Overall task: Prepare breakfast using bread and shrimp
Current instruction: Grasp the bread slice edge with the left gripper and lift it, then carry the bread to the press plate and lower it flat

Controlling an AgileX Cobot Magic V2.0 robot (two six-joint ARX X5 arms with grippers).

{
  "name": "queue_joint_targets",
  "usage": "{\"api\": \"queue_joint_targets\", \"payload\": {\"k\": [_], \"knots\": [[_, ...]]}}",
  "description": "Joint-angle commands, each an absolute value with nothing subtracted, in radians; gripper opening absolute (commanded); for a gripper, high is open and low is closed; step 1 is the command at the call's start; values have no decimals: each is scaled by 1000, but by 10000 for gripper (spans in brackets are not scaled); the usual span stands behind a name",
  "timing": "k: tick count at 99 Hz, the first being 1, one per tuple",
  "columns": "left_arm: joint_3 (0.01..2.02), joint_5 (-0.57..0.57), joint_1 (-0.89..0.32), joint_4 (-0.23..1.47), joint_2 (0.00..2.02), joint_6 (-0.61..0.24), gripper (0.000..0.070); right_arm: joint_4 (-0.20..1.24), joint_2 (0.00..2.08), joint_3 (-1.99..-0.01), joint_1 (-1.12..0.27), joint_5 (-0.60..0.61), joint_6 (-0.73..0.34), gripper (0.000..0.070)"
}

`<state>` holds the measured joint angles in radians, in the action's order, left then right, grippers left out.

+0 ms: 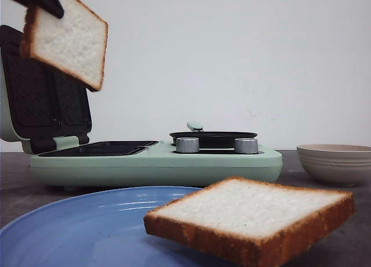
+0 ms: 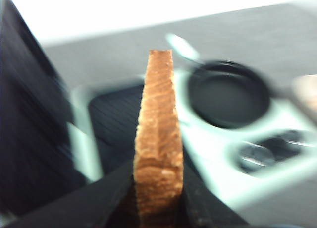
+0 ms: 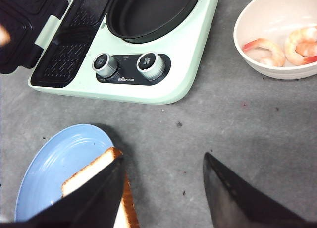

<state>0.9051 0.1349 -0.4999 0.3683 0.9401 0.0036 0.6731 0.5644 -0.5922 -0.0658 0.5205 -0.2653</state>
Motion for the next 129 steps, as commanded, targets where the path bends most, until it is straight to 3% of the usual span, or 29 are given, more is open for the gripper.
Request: {"api": "queue_joint_targets", "payload": {"k": [1,19,52,103,129], "knots": [[942,173,-505,347,1013,181,4,667,567,-608,-70,524,-252,303],[1013,236,-505,229,1207,360,3,675,567,-608,-70,524,-246,303],[1172,349,-505,132,1506,554,3,718,567,-608,-70,523,-207,303],[1286,435,-501,134,1716,697,3,719,567,-608,-70,524,-201,303],[1286,445,-484,132,1747,726,3,720,567,-608,-70,523,-201,303]]}}
